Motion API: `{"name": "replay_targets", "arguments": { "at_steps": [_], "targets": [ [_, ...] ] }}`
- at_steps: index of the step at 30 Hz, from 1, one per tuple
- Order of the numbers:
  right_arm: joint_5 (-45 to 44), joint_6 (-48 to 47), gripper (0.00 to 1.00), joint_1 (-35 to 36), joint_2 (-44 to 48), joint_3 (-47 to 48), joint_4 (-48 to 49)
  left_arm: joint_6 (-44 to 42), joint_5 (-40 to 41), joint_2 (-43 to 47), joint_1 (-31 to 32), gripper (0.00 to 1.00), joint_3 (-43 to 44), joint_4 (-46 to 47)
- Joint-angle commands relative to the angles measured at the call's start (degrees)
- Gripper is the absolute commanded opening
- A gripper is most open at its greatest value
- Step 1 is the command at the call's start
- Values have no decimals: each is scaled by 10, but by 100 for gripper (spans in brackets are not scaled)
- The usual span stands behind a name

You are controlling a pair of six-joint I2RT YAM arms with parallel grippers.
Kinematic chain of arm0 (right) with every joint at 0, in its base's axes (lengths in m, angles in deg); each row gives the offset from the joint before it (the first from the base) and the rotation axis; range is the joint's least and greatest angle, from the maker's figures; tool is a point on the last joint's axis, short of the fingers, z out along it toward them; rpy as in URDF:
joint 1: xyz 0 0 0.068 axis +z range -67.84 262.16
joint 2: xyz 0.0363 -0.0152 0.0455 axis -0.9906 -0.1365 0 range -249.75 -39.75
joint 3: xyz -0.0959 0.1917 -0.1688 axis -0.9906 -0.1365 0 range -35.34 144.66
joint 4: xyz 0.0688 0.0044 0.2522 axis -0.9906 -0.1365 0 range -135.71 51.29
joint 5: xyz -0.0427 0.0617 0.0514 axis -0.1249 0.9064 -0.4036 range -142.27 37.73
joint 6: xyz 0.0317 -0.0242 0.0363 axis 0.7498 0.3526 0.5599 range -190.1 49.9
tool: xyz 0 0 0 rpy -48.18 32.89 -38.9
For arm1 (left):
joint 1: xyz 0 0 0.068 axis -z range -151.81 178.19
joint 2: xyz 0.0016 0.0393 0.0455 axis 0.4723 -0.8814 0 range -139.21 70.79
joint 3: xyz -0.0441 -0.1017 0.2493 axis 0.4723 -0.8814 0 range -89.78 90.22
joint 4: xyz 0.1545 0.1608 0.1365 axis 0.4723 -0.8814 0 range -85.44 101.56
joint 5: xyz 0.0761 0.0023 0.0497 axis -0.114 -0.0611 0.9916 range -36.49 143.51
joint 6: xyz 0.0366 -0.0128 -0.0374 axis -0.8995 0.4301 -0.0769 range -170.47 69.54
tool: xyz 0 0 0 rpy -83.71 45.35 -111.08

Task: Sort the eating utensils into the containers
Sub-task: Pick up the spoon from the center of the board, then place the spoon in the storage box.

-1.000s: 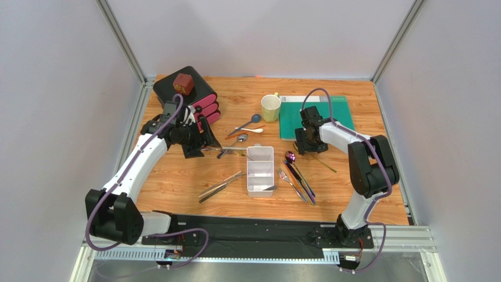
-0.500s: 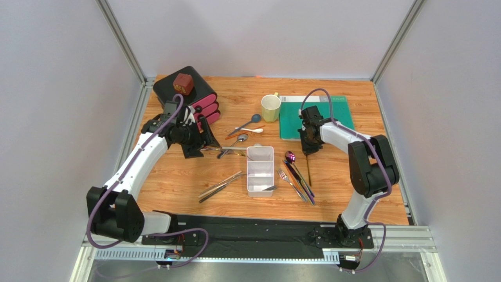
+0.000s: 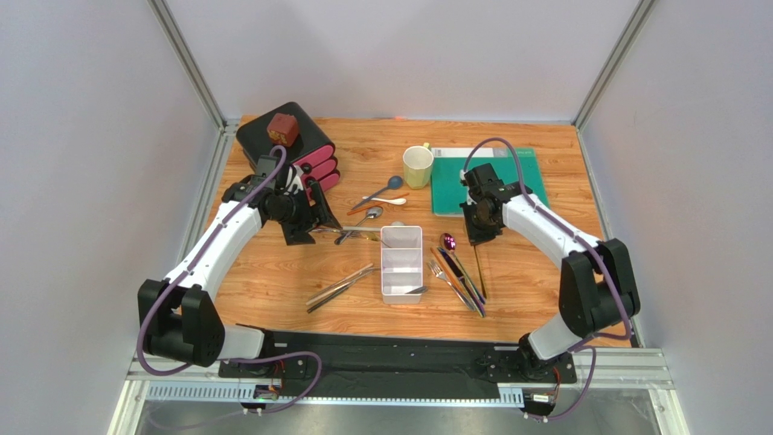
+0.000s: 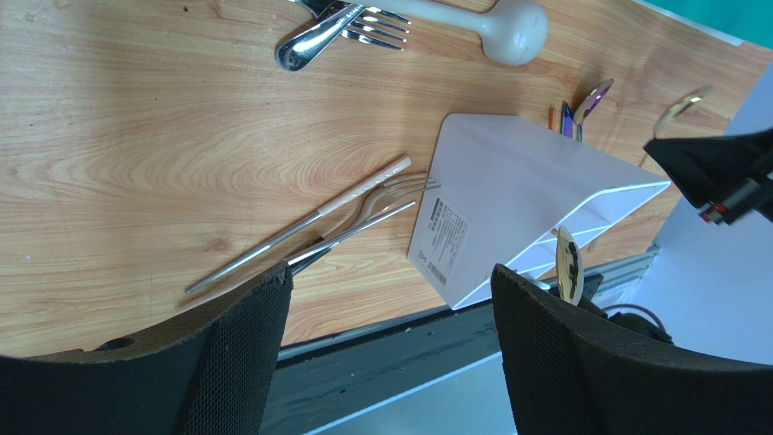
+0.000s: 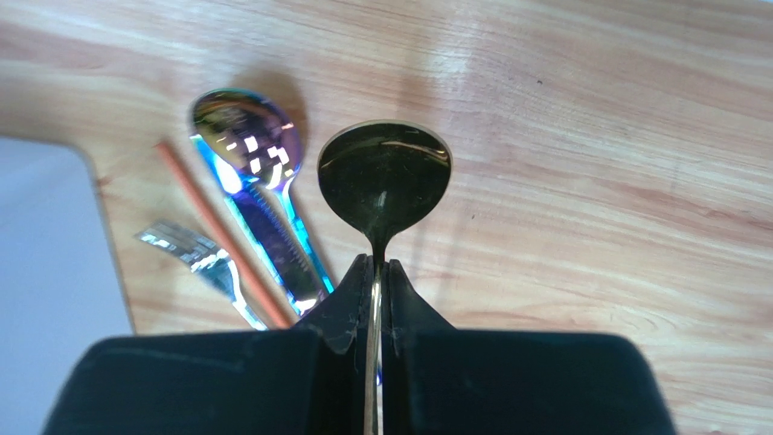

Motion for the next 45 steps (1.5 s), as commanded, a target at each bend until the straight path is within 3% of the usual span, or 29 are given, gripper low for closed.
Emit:
{"name": "replay_targets", "arguments": {
  "at_steps": [1,10,17,23,39,45],
  "targets": [
    [-23,-3,0,31,85,64,-39,-11,-4,-1,-3,86,6,12],
    [-26,13,0,149,111,213,-4,-9,-6,2,-3,86,1,14],
    [-23,-24,0,236,111,166,161,-7,-7,8,-3,85,-4,14],
    [-8,-68,0,252,90,159,260,-5,-2,20,-3,85,-9,13],
    [16,-85,0,265,21,150,313,-3,2,31,-3,85,-10,11],
    [2,-75,0,272,35,81,366,-5,10,32,-3,85,-9,10]
  ]
}}
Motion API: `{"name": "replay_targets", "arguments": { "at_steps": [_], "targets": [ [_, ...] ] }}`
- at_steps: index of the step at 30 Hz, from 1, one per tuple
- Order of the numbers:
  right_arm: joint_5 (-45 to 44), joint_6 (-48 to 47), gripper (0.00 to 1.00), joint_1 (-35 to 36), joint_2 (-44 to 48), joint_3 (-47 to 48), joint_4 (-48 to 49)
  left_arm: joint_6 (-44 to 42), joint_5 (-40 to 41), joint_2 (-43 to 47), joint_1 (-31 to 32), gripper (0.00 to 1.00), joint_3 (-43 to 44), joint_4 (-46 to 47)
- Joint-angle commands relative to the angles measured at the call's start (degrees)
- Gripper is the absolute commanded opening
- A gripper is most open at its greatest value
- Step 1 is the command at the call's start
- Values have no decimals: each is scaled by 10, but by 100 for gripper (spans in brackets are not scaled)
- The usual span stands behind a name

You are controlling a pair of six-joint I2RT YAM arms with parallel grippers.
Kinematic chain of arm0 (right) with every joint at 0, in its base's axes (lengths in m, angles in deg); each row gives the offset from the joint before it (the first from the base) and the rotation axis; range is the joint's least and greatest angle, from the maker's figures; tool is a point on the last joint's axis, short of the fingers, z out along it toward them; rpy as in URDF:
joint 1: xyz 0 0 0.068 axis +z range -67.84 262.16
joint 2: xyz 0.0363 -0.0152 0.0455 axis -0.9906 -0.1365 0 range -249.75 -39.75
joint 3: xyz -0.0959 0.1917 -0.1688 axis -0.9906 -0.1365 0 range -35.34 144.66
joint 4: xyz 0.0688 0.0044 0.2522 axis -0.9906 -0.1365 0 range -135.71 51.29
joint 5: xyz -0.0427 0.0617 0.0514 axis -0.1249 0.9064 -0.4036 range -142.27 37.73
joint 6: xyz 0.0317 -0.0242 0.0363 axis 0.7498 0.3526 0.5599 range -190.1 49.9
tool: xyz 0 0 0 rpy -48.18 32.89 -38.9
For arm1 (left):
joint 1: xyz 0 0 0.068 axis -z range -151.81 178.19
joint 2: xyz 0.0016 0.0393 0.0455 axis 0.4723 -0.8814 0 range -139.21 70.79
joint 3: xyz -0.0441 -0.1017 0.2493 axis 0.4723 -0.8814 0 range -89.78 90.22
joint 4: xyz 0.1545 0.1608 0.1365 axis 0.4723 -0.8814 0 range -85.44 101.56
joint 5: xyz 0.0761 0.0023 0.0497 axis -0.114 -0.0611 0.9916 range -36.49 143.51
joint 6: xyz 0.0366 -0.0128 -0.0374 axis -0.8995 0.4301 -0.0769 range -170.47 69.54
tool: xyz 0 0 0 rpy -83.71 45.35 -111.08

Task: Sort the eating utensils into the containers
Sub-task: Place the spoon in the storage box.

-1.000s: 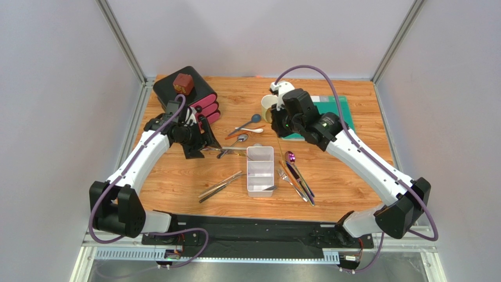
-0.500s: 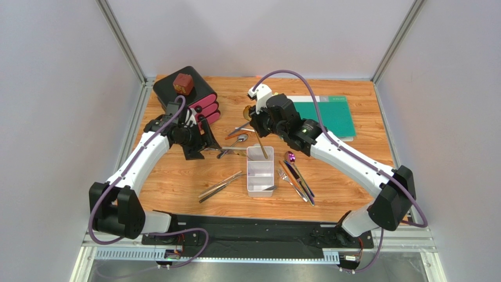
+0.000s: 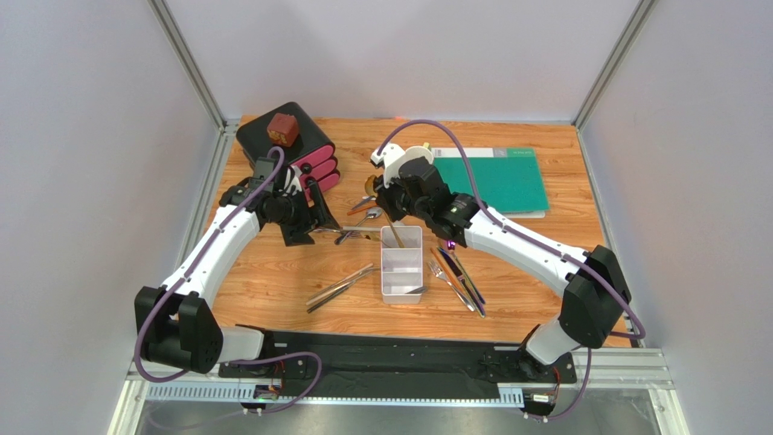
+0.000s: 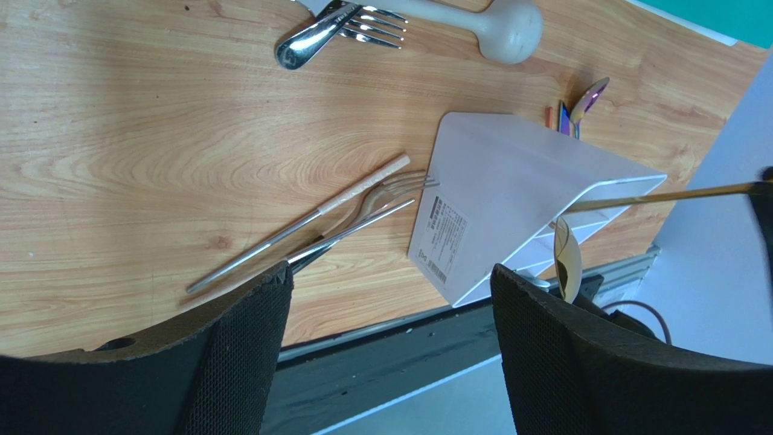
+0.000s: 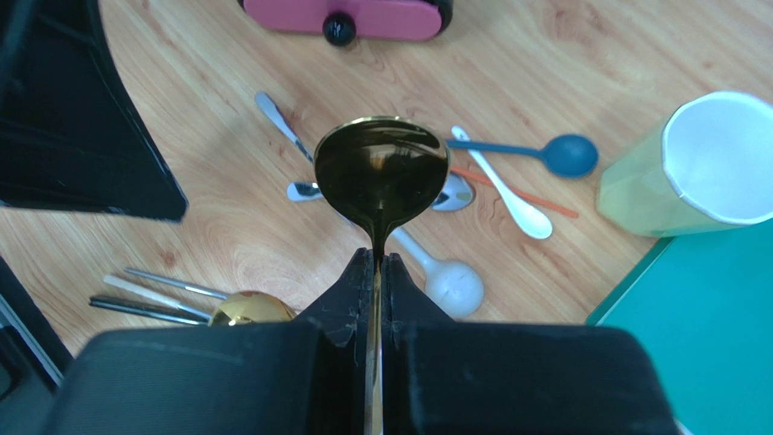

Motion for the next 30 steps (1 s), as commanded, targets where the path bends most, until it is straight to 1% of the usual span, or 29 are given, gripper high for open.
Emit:
{"name": "replay_targets", "arguments": {
  "at_steps": [1,4,8,13,14,15,17,18,21,24,26,28,30],
  "targets": [
    [-10,4,0,9,15,-39,56,-6,10,13,-3,85,3,5],
    [-18,11,1,19,22,-62,58,-7,10,11,-3,85,4,6],
    [-31,18,7,28,33,-74,52,-7,4,6,-3,85,4,5],
    [-37,30,9,31,47,-87,42,-6,2,8,-3,85,-2,9],
    [-38,32,11,31,51,-87,38,-6,1,9,-3,85,-2,8],
    [-38,33,18,31,54,-87,34,-6,1,10,-3,85,-2,8],
    [-46,41,23,31,64,-88,24,-6,0,10,-3,85,-3,9],
    [-50,44,28,31,68,-90,22,-6,0,10,-3,85,-4,9],
    [-65,50,38,31,78,-91,3,-5,-1,9,-3,85,-6,10],
    [-93,59,40,32,89,-91,-27,-5,-4,9,-3,85,-7,11],
    [-146,68,41,30,114,-92,-56,-6,-3,10,-3,85,-9,11],
    [-202,90,48,20,145,-102,-85,-6,0,13,-3,85,-10,11],
    [-208,114,54,-1,157,-115,-113,-5,2,17,-3,85,-11,12]
  ]
}}
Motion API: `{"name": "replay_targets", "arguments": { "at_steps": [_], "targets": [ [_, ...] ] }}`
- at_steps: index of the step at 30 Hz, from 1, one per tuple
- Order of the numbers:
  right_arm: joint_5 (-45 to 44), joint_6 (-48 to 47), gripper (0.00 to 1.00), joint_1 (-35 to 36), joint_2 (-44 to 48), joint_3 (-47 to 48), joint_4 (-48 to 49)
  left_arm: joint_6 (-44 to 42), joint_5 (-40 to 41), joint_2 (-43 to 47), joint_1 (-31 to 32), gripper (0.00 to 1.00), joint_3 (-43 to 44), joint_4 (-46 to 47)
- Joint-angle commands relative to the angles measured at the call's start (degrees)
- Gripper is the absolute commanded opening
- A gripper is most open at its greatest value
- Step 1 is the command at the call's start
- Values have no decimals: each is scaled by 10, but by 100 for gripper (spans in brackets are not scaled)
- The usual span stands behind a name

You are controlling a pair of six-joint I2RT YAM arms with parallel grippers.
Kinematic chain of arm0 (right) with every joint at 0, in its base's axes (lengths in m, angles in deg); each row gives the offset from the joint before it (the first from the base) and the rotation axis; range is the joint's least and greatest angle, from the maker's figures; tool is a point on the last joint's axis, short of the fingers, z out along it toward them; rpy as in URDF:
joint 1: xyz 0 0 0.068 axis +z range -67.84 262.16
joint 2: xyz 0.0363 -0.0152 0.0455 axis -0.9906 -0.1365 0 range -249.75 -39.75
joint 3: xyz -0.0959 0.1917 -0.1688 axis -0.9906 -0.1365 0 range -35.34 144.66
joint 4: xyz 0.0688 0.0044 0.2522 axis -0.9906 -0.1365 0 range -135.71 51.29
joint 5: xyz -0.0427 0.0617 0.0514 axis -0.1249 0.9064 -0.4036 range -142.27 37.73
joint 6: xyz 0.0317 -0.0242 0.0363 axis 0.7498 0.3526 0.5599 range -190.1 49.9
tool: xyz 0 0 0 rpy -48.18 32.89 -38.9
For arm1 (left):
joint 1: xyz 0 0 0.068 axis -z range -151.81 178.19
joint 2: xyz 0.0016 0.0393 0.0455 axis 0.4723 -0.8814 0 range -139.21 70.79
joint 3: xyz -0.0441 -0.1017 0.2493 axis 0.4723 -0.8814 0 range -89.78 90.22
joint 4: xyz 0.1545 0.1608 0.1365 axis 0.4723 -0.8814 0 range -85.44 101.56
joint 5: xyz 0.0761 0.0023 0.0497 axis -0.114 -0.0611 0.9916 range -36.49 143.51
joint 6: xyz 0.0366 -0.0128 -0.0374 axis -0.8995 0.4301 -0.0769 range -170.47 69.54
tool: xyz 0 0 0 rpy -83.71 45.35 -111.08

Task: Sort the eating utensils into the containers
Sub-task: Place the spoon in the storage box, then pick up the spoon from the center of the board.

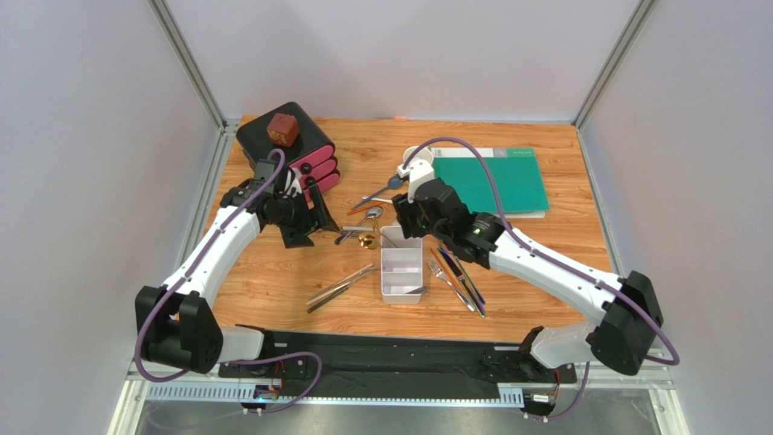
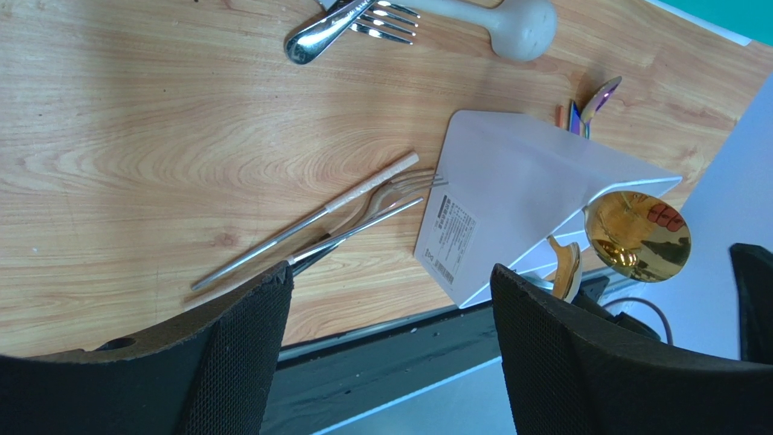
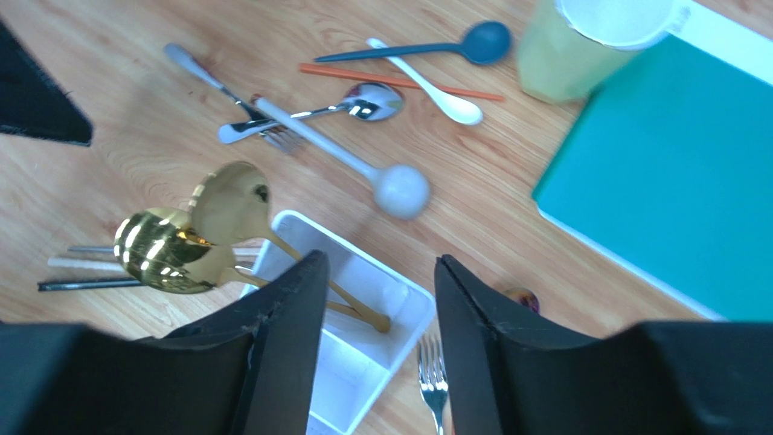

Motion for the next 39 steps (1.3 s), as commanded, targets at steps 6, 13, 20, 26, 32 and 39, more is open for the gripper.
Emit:
{"name": "replay_targets", "arguments": {
  "at_steps": [6,13,20,26,32,39],
  "targets": [
    [-39,70,61,-123,58,-63,-136,-4,-15,6,-3,85,-6,19],
    [69,77,63,-178,-22,-116,-142,-4,-18,7,-3,85,-9,22],
    [75,70,62,-178,-72,-105,-138,-3,-10,10,-3,85,-9,21],
    [58,64,59,-184,-116,-90,-141,-4,-9,9,-4,85,-6,20],
    [61,64,54,-194,-130,-91,-128,-5,-6,8,-5,85,-5,19],
    [63,59,50,-209,-138,-86,-125,-6,-10,1,-6,85,-3,19]
  ]
}}
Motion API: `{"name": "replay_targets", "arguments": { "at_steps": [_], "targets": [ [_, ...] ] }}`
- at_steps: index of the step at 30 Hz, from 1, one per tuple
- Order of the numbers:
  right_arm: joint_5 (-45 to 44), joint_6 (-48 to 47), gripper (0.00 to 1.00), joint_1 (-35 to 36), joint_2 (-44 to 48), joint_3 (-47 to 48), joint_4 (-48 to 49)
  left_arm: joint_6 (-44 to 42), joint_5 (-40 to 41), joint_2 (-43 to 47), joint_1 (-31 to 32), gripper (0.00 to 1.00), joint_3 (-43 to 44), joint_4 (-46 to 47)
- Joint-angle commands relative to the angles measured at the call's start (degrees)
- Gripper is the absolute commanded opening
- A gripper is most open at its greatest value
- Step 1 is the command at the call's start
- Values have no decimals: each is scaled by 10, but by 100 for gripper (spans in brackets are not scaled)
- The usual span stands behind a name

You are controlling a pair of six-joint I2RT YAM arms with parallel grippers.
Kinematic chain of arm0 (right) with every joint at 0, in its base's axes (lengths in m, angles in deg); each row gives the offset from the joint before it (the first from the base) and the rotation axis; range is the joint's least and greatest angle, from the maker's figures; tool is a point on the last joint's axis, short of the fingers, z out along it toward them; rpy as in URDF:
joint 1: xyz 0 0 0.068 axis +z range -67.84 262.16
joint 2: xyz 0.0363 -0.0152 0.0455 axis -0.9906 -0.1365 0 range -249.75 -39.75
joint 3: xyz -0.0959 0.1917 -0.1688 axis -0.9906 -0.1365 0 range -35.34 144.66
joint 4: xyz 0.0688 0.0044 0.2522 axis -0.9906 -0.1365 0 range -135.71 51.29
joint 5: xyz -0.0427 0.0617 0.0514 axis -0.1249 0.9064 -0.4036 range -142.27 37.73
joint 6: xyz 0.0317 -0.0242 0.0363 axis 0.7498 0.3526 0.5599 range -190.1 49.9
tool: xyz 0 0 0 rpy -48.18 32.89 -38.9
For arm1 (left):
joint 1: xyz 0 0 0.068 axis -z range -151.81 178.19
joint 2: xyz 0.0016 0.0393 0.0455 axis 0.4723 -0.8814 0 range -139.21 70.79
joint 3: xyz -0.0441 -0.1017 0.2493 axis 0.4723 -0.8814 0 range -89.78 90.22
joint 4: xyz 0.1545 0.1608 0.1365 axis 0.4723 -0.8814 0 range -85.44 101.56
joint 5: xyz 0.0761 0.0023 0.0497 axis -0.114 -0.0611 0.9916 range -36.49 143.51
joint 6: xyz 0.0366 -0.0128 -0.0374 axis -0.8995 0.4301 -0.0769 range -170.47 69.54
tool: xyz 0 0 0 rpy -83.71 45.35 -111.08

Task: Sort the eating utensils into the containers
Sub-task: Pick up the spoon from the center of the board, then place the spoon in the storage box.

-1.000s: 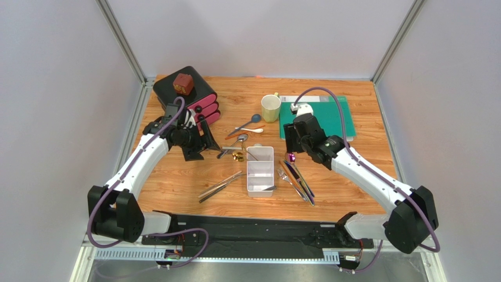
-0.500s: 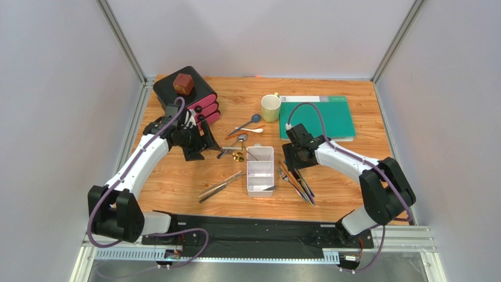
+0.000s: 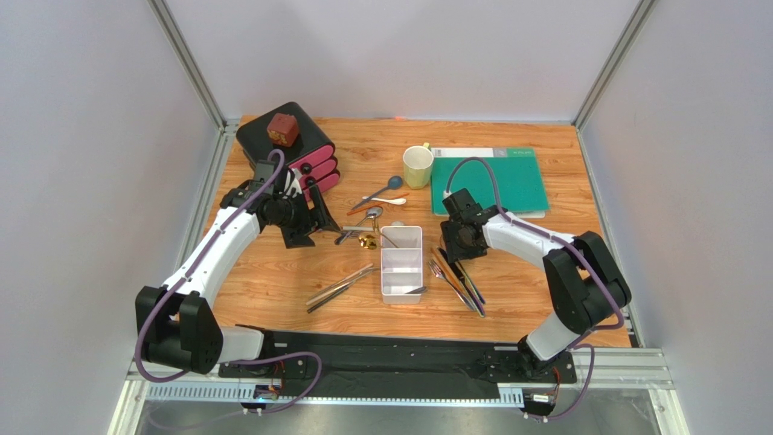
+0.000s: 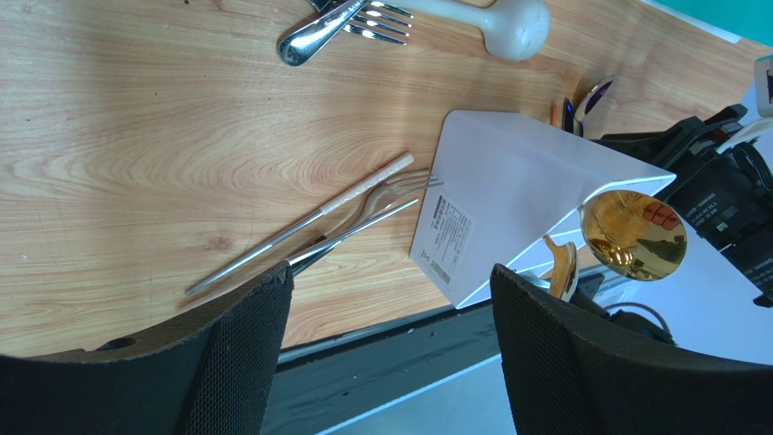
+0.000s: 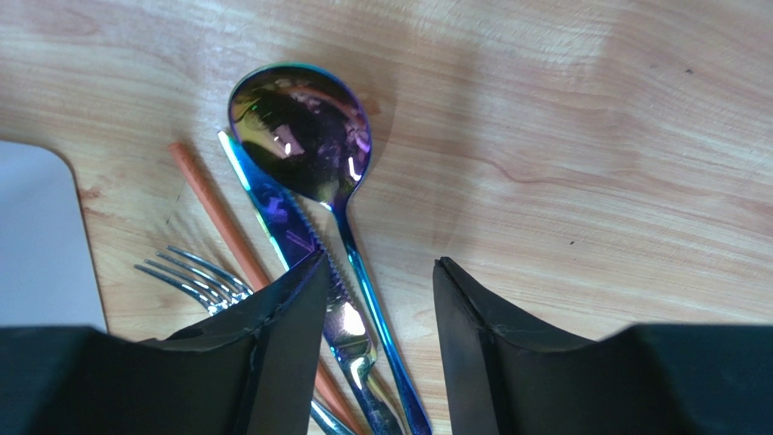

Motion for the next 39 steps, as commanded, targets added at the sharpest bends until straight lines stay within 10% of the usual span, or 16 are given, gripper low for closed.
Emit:
{"name": "replay_targets", "arguments": {
  "at_steps": [1,8,13,28,39],
  "targets": [
    [-1,-11,48,-10,-11,25,16,-6,0,-3,-3,85,5,8],
    [17,-23,34,-20,-41,42,5,-6,0,-3,-4,85,5,8],
    [26,-30,0,-23,-73,61,-15,-7,0,-5,-4,85,8,8],
    [-55,-62,0,-31,24,187,-91,-9,3,-9,-4,85,10,7],
    [116,-54,0,-4,68,385,-105,-8,-2,-16,-5,85,7,10]
  ]
}}
